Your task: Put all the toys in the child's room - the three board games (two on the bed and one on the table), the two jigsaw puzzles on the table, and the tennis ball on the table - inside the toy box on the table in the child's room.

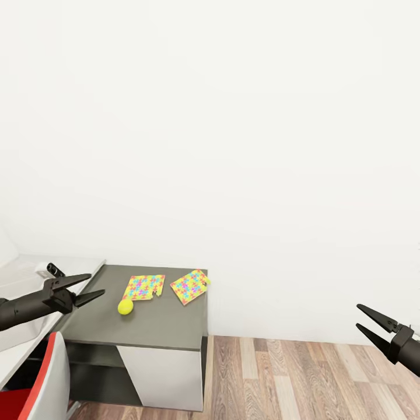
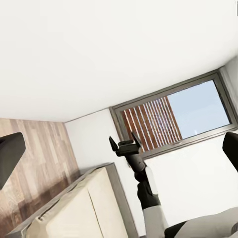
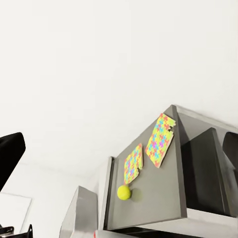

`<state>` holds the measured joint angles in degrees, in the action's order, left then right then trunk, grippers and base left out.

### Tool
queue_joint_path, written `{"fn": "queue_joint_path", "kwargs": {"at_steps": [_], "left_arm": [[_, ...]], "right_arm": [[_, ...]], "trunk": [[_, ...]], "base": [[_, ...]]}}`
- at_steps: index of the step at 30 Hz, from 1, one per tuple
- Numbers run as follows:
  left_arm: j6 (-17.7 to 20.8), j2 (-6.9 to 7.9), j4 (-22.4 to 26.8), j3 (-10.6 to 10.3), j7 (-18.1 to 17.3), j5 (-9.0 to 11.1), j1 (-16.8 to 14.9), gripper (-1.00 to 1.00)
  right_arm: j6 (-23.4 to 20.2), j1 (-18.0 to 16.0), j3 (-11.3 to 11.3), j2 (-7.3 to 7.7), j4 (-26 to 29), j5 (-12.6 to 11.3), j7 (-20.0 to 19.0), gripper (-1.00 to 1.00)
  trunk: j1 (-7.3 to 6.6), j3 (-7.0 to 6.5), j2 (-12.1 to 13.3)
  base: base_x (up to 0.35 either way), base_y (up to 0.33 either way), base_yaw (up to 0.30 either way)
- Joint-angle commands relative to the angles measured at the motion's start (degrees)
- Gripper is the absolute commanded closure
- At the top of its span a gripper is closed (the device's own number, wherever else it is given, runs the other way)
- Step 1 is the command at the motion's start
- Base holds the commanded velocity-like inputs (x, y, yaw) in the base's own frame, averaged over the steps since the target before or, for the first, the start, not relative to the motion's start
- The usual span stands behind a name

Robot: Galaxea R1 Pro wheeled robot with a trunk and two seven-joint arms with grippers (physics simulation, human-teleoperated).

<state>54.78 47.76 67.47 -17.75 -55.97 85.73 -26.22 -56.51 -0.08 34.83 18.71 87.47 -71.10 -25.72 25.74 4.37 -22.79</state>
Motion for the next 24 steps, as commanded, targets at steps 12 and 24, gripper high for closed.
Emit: {"fn": "queue_joint_path", "kwargs": {"at_steps": [12,24], "left_arm": [[-0.5,-0.10,-0.1,-0.3,-0.1,0.2,-0.2,-1.00],[-1.4,-2.13,0.3,-0.4,3.7,-5.5,-0.3,-1.00]], "right_arm": [[0.3,0.0,-0.7,0.04,0.1,2.2,0.9,-1.00],[0.7,-2.0,-6.6,0.01,0.3,14.5,18.1,-1.00]], "trunk": [[0.04,0.12,-0.1],[0.04,0.12,-0.1]], "base": [[0.000,0.000,-0.003],[0.000,0.000,0.000]]}}
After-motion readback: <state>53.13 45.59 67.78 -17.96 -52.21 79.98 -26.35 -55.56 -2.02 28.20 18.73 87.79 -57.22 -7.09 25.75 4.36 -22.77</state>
